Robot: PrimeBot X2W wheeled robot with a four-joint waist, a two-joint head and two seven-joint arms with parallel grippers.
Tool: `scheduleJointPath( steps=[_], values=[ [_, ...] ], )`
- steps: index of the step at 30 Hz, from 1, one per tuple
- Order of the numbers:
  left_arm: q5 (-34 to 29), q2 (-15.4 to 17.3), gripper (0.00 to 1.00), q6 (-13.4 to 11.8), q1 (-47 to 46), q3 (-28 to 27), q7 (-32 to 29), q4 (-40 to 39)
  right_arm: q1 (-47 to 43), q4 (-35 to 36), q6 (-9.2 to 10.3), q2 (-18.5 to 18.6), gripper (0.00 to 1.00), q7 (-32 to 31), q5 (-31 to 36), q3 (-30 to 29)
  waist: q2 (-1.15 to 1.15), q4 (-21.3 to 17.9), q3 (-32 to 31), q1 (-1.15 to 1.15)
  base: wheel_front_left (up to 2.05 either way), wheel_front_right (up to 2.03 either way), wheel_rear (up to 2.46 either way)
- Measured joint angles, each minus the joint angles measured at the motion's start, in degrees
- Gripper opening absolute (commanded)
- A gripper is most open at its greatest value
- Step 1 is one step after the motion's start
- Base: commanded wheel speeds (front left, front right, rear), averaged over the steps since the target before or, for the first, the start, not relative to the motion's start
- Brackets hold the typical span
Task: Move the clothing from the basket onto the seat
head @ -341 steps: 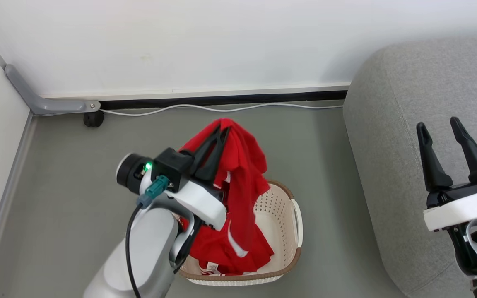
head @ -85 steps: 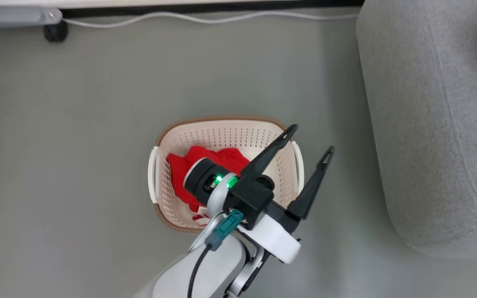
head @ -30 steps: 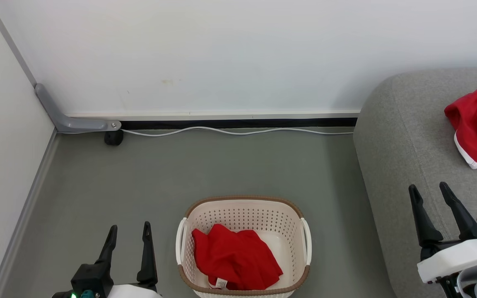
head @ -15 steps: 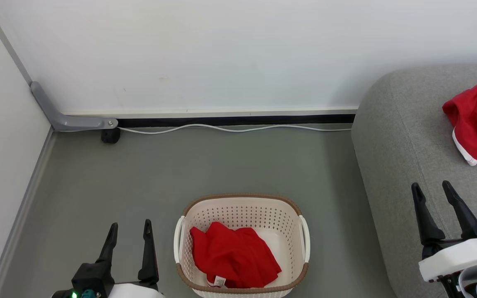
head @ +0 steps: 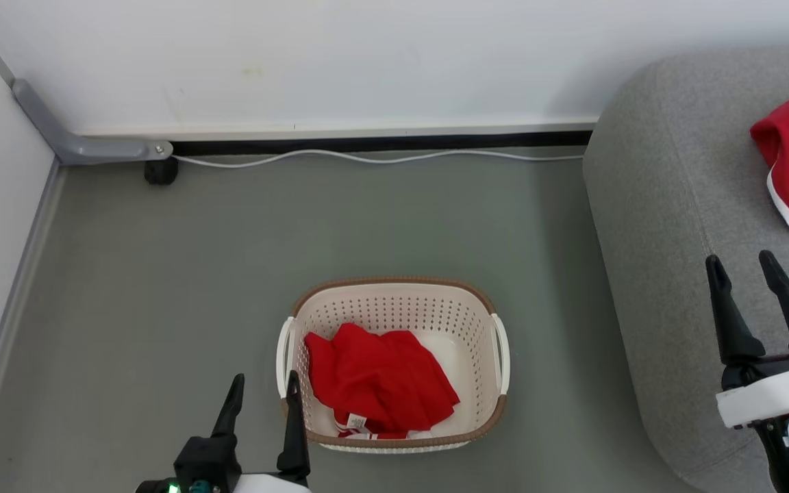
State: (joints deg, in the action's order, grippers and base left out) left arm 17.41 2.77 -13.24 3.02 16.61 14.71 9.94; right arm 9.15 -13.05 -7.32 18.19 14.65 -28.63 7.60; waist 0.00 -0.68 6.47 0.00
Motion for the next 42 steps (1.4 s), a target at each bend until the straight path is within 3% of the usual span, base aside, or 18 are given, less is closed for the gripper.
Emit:
scheduleJointPath(
  steps=[11, 17, 28, 42],
  values=[
    [3.0, 0.1, 1.0, -8.0, -9.1, 11.2, 0.0, 0.9, 5.9, 7.1, 0.0, 5.8, 1.0, 0.0, -5.0, -0.2, 0.0, -1.1, 11.7, 0.0, 0.0, 0.0, 0.0],
    [5.1, 0.0, 1.0, -11.1, -15.9, 16.4, 0.0, 2.8, 9.9, 10.4, 0.0, 8.1, 1.0, 0.0, -7.1, -1.5, 0.0, -1.8, 18.9, 0.0, 0.0, 0.0, 0.0],
    [9.6, 0.0, 1.0, -13.0, -28.3, 22.5, 0.0, 8.3, 15.2, 16.3, 0.0, 10.1, 1.0, 0.0, -9.6, -3.8, 0.0, -2.7, 30.8, 0.0, 0.0, 0.0, 0.0],
    [14.4, 0.0, 1.0, -12.0, -45.4, 28.1, 0.0, 23.3, 20.0, 23.2, 0.0, 11.0, 1.0, 0.0, -11.2, -5.3, 0.0, -4.3, 44.3, 0.0, 0.0, 0.0, 0.0]
  ],
)
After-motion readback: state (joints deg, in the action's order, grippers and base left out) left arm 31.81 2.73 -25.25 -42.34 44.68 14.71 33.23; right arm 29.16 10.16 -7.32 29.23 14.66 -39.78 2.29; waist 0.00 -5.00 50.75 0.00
